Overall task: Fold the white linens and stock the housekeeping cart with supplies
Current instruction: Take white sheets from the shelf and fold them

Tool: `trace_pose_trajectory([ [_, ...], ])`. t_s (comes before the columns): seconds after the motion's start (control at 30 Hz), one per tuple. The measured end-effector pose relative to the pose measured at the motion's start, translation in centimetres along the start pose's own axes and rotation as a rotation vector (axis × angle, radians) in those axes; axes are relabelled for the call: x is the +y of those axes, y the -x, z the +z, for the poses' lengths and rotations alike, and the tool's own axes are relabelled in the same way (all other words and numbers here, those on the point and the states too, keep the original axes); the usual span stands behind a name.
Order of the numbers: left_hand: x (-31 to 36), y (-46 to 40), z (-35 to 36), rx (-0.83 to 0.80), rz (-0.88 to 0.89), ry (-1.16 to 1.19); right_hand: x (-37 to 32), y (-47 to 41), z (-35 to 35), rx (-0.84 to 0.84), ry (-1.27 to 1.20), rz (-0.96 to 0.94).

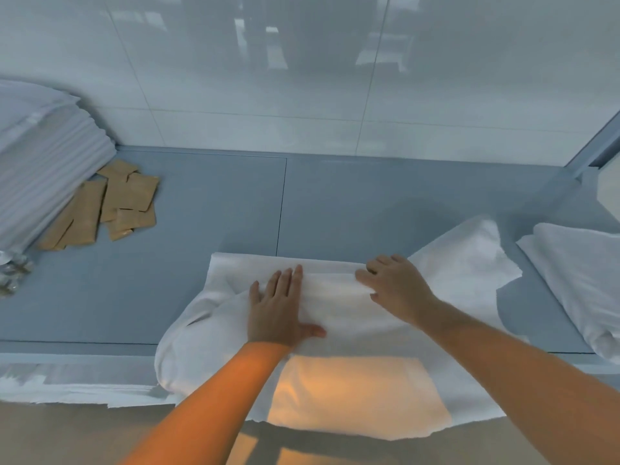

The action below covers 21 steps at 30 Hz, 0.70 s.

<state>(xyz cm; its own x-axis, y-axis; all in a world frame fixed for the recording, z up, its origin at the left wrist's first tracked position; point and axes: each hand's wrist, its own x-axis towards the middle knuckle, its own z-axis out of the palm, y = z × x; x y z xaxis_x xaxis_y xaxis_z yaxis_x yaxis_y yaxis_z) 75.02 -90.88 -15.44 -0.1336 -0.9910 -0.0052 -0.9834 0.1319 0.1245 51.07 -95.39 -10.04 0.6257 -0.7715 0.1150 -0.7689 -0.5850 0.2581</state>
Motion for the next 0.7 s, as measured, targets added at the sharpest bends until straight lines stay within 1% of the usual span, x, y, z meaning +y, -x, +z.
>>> trace_pose_trajectory([
  [0.03, 0.1, 0.3, -0.3, 0.011, 0.021, 0.011, -0.9, 1.6, 0.2, 0.120, 0.032, -0.013],
  [0.1, 0.2, 0.8, -1.1, 0.088, 0.085, 0.071, -2.8, 4.3, 1.0, 0.244, 0.060, 0.018],
  [0.13, 0.2, 0.6, -1.7, 0.155, 0.119, 0.126, -3.7, 5.4, 1.5, 0.263, 0.058, 0.044],
  [0.2, -0.1, -0.8, -2.8, 0.278, 0.150, 0.189, -5.1, 7.3, 2.7, 0.236, 0.038, 0.091],
  [0.23, -0.6, -2.0, -3.4, 0.269, 0.152, 0.173, -5.7, 8.1, 3.0, 0.203, 0.013, 0.111],
  [0.27, -1.2, -3.5, -3.8, 0.182, 0.148, 0.132, -6.2, 8.8, 3.3, 0.168, -0.015, 0.129],
  [0.33, -2.1, -5.7, -3.7, -0.124, 0.144, 0.043, -6.9, 9.7, 3.6, 0.105, -0.047, 0.161],
  [0.37, -2.4, -6.3, -3.3, -0.249, 0.147, 0.016, -7.1, 9.9, 3.5, 0.079, -0.057, 0.179],
  [0.4, -2.5, -6.4, -2.7, -0.310, 0.157, 0.004, -7.3, 10.0, 3.3, 0.067, -0.064, 0.196],
  [0.43, -2.4, -6.4, -2.1, -0.307, 0.164, 0.005, -7.4, 10.1, 3.1, 0.068, -0.074, 0.211],
  [0.53, -2.2, -6.5, -1.2, -0.177, 0.132, 0.032, -7.2, 9.7, 2.1, 0.022, -0.106, 0.217],
  [0.63, -2.0, -6.7, -2.1, -0.155, 0.140, 0.127, -6.8, 9.8, 1.3, -0.086, -0.097, 0.196],
  [0.7, -1.8, -6.5, -2.6, -0.107, 0.160, 0.173, -6.7, 9.7, 0.9, -0.098, -0.111, 0.204],
])
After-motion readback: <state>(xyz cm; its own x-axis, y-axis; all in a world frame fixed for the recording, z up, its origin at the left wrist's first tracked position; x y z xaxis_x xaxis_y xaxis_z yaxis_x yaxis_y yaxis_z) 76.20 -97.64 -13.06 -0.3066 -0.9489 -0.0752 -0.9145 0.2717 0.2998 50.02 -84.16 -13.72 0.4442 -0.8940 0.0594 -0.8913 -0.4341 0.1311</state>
